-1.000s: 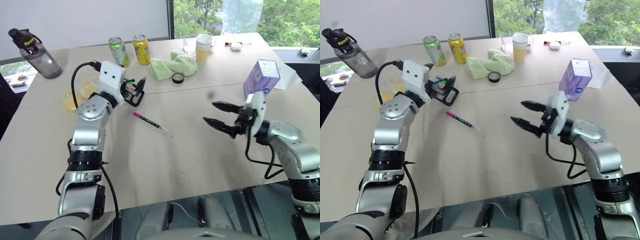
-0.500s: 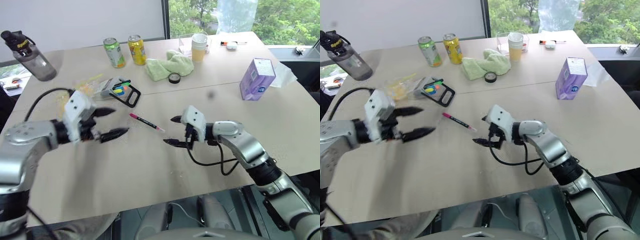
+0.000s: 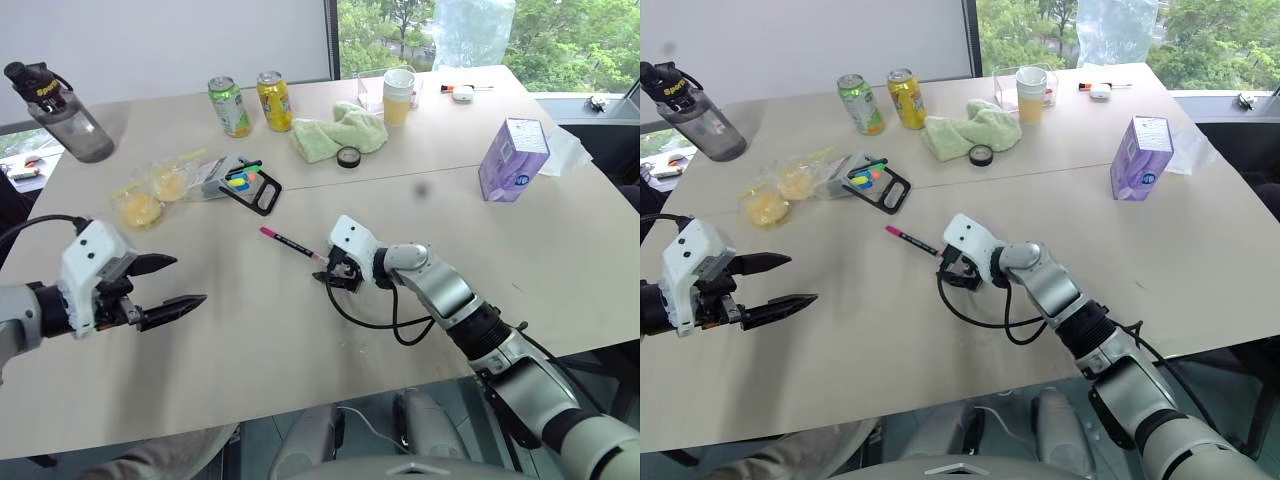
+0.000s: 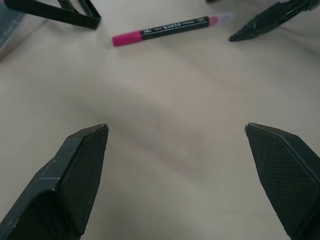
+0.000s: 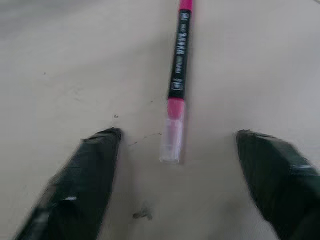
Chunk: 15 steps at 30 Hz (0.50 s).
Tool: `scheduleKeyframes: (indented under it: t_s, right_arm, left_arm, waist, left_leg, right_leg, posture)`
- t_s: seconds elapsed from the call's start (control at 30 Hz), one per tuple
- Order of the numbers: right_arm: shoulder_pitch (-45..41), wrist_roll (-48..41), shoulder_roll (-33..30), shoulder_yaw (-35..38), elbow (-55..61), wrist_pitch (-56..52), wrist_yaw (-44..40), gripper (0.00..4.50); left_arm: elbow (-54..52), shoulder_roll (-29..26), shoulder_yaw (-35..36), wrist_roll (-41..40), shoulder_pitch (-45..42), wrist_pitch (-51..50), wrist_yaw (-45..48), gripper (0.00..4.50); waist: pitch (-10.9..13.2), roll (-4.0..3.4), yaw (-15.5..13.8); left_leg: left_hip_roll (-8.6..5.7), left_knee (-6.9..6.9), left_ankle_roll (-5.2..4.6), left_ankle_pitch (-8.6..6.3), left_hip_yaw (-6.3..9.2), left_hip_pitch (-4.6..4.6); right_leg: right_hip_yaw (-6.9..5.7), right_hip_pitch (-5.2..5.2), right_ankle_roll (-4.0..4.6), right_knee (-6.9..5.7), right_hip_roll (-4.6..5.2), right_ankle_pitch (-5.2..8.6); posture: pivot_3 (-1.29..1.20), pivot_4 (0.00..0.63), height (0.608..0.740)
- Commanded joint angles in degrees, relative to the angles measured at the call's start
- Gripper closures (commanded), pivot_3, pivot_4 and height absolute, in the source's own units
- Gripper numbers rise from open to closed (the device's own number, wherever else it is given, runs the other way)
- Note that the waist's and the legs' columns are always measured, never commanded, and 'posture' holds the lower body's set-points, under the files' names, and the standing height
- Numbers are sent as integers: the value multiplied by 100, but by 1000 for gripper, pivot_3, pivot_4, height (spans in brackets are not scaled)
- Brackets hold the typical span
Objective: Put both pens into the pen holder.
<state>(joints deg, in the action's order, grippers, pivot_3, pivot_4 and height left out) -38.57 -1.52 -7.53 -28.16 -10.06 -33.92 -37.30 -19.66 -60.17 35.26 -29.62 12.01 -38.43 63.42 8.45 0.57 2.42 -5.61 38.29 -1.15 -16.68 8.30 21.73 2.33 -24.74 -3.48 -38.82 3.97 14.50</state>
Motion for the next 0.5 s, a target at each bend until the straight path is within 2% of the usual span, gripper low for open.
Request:
scheduleKeyframes:
  t_s: [0.03,0.2,0.37,0.5]
  right_arm:
    - [53,10,43,36,-53,-20,-70,2151]
    - [-28,-10,220,151,-190,74,-37,4461]
    - [121,-95,134,289,18,168,-166,4461]
    - [778,-854,-321,816,1352,-106,-705,4461]
  left_arm:
    - [-105,-26,204,-116,-66,-13,0,0]
    - [51,-47,88,-107,-267,57,-56,0]
    - [103,43,-119,-247,-547,51,-63,0]
    - [144,286,-303,-770,-1100,-251,-164,0]
  waist:
    - [0,0,0]
    - [0,0,12]
    - [1,-1,13]
    - [1,-1,-45]
  left_leg:
    - [0,0,0,0,0,0]
    - [0,-2,0,0,0,1]
    - [1,-2,0,0,-1,-1]
    - [-1,1,-1,-1,8,9]
  right_leg:
    - [0,0,0,0,0,0]
    - [0,-1,0,0,-1,0]
    - [1,-1,0,0,-2,0]
    - [-8,-1,0,8,2,0]
  posture:
    - [0,150,740]
    - [0,150,740]
    - [0,150,740]
    - [0,150,740]
